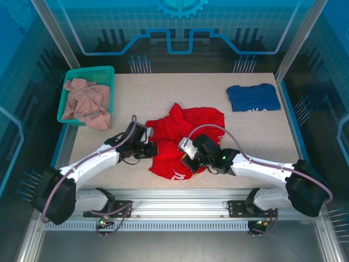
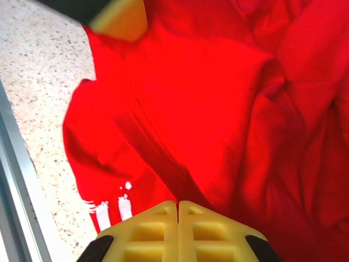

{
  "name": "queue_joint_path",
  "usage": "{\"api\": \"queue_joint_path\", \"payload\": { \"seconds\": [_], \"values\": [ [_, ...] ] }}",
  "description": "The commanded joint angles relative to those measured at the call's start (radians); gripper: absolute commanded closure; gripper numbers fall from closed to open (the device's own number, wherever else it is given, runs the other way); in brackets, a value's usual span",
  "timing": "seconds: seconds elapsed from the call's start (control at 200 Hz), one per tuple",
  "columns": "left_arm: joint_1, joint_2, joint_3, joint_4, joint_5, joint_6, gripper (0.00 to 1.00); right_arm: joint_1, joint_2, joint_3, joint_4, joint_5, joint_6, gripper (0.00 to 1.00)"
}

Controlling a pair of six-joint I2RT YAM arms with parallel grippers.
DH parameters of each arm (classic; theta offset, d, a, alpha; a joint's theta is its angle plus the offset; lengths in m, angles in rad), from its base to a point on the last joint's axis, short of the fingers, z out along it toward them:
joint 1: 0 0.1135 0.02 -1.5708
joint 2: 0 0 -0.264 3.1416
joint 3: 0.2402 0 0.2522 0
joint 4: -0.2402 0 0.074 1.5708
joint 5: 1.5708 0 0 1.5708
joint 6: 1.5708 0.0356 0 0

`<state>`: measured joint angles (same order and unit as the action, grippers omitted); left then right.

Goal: Fold the inside-out t-shirt

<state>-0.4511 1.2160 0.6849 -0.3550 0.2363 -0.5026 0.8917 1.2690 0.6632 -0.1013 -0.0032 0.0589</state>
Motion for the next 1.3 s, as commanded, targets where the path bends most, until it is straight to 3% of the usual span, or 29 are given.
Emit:
{"api": "queue_joint_path", "payload": {
  "seconds": [0.0, 0.105, 0.225, 0.4, 0.5, 0.555, 0.675, 0.765, 0.83, 0.905, 1.065, 1.29],
  "values": [
    [0.094, -0.1, -0.051, 0.056, 0.185, -0.06, 0.99, -0.004, -0.038, 0.019, -0.034, 0.034, -0.023, 1.0],
    [0.166, -0.155, -0.099, 0.169, 0.322, -0.164, 1.0, -0.017, -0.052, 0.019, -0.029, 0.035, -0.02, 1.0],
    [0.21, -0.198, -0.129, 0.294, 0.4, -0.299, 1.0, -0.02, -0.038, 0.032, -0.015, 0.018, -0.013, 1.0],
    [0.308, -0.27, -0.14, 0.4, 0.4, -0.456, 1.0, -0.016, -0.065, 0.064, -0.036, -0.039, -0.066, 1.0],
    [0.316, -0.276, -0.068, 0.301, 0.346, -0.393, 1.0, -0.013, -0.115, 0.099, -0.054, -0.168, -0.101, 0.85],
    [0.327, -0.274, -0.016, 0.208, 0.316, -0.325, 1.0, -0.029, -0.142, 0.12, -0.08, -0.175, -0.102, 0.74],
    [0.353, -0.293, 0.063, 0.038, 0.21, -0.192, 1.0, -0.184, -0.146, 0.166, -0.139, -0.125, -0.014, 0.58],
    [0.372, -0.308, 0.126, -0.068, 0.127, -0.102, 1.0, -0.336, -0.044, 0.235, -0.199, -0.056, 0.117, 0.54],
    [0.374, -0.318, 0.144, -0.081, 0.103, -0.073, 1.0, -0.388, 0.084, 0.322, -0.272, 0.033, 0.154, 0.52],
    [0.376, -0.314, 0.159, -0.092, 0.104, -0.059, 1.0, -0.382, 0.226, 0.401, -0.291, 0.112, 0.108, 0.44],
    [0.377, -0.312, 0.168, -0.12, 0.107, -0.04, 1.0, -0.338, 0.439, 0.511, -0.263, 0.103, -0.032, 0.31],
    [0.38, -0.316, 0.15, -0.123, 0.104, -0.023, 1.0, -0.314, 0.694, 0.704, -0.403, 0.154, -0.153, 0.23]
  ]
}}
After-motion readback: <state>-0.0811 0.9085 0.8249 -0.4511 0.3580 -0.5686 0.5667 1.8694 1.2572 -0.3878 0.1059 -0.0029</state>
